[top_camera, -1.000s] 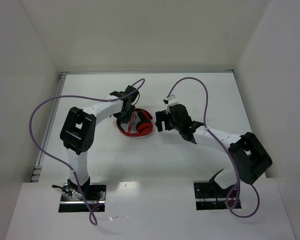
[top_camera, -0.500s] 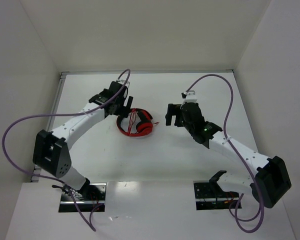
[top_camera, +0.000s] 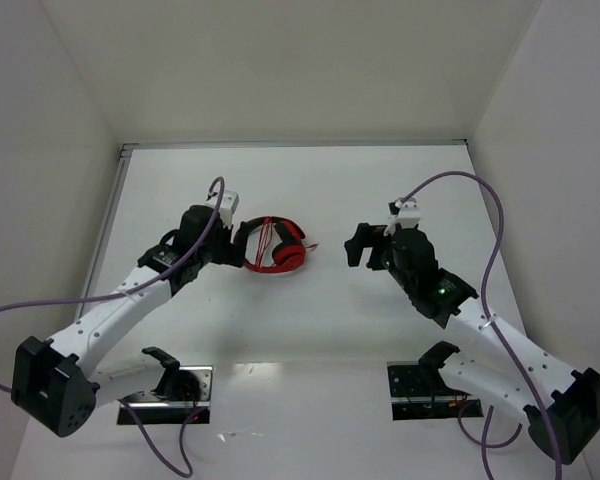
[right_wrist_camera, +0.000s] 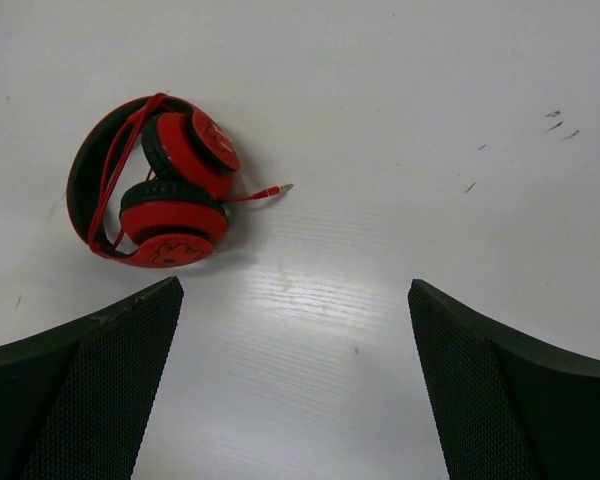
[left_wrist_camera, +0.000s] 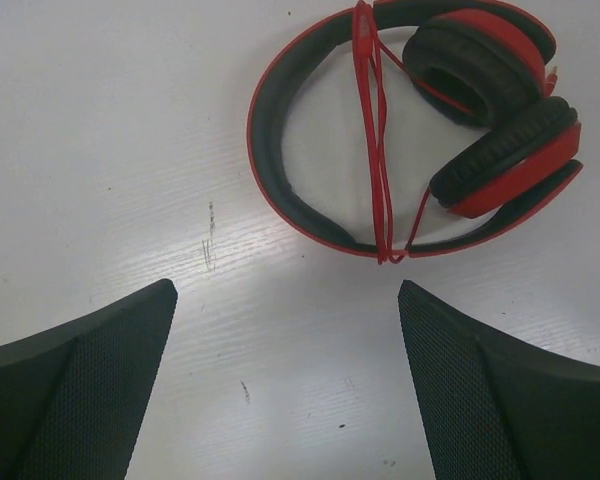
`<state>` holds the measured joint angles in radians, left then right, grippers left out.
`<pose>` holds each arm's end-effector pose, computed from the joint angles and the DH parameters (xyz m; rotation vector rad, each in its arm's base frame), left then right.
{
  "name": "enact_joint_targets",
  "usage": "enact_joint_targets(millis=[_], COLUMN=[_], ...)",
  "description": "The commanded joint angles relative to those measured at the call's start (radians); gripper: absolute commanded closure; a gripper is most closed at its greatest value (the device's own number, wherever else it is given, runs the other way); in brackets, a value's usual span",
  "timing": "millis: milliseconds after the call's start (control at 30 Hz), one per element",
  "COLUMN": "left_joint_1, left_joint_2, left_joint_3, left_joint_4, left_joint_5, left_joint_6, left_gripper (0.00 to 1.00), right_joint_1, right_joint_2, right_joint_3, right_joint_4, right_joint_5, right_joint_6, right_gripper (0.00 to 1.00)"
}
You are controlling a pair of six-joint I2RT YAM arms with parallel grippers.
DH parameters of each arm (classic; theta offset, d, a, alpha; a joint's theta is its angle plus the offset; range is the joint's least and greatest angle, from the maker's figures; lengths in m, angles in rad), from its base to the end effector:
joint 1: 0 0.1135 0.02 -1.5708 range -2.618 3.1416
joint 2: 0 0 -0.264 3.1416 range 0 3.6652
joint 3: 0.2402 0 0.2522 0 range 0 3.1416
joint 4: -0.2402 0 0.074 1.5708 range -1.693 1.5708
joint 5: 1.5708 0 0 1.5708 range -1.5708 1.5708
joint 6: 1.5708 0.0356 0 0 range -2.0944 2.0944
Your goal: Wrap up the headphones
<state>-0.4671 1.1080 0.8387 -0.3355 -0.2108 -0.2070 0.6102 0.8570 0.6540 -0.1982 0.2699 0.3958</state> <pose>0.2210 -0.1031 0.2805 0.1614 2.1587 -0.1591 0.1684 0.1062 0.2801 -0.0347 1.9773 0.3943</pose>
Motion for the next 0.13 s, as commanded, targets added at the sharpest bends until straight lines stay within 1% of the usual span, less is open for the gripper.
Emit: enact_joint_targets(millis=[0, 67, 100], left_joint_1=[0.002, 0.002, 0.002], left_joint_2=[-0.013, -0.013, -0.022], left_joint_3=[-0.012, -0.021, -0.047], left_joint_4=[0.064, 0.053, 0.053], left_joint_5=[-0.005, -0.054, -0.085], left_joint_6=[-0.02, -0.02, -0.049], left_gripper=[0.0, 0.0, 0.0], right_joint_1=[-0.006, -0.006, -0.006], right_joint_2=[-0.064, -0.064, -0.064], right_joint_3=[-0.028, -0.04, -0.04], right_joint_4=[0.04, 0.04, 0.031], right_joint_5=[0.002, 0.002, 0.012], right_joint_6=[0.006, 0.006, 0.006], right_gripper=[0.0, 0.0, 0.0])
